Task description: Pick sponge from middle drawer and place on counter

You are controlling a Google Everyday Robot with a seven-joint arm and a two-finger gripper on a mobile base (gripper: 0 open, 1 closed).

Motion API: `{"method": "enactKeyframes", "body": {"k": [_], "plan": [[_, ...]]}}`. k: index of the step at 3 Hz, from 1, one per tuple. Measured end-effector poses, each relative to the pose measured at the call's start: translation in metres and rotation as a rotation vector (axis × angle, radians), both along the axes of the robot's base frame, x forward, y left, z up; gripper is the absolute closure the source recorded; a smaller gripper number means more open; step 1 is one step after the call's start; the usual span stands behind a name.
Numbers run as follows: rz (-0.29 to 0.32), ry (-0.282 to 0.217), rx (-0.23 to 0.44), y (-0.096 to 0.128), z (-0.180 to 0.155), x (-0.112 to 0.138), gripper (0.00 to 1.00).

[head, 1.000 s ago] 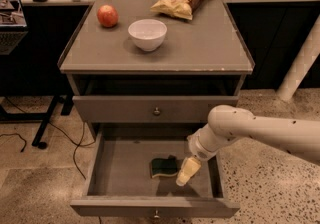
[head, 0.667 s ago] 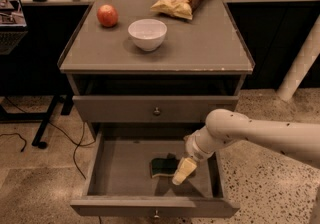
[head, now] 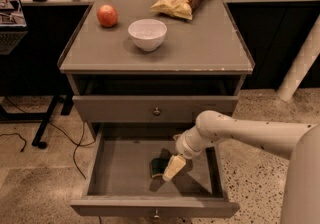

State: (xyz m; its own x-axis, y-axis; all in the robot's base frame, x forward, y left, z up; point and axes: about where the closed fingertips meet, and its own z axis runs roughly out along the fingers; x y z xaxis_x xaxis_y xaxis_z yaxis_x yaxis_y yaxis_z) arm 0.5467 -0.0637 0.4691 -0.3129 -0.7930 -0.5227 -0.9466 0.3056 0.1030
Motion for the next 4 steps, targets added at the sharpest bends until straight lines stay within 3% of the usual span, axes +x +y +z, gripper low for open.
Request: {"method": "enactKeyframes", "body": {"k": [1,3,4], "plan": [[0.034,0.044,0.005,0.030,-0.035,0.014,0.00],[0.007,0.043,0.012,0.031,-0.042,0.014,0.00],[-0.024,-0.010,0.046,0.033,-0.071,0.022,0.00]]}}
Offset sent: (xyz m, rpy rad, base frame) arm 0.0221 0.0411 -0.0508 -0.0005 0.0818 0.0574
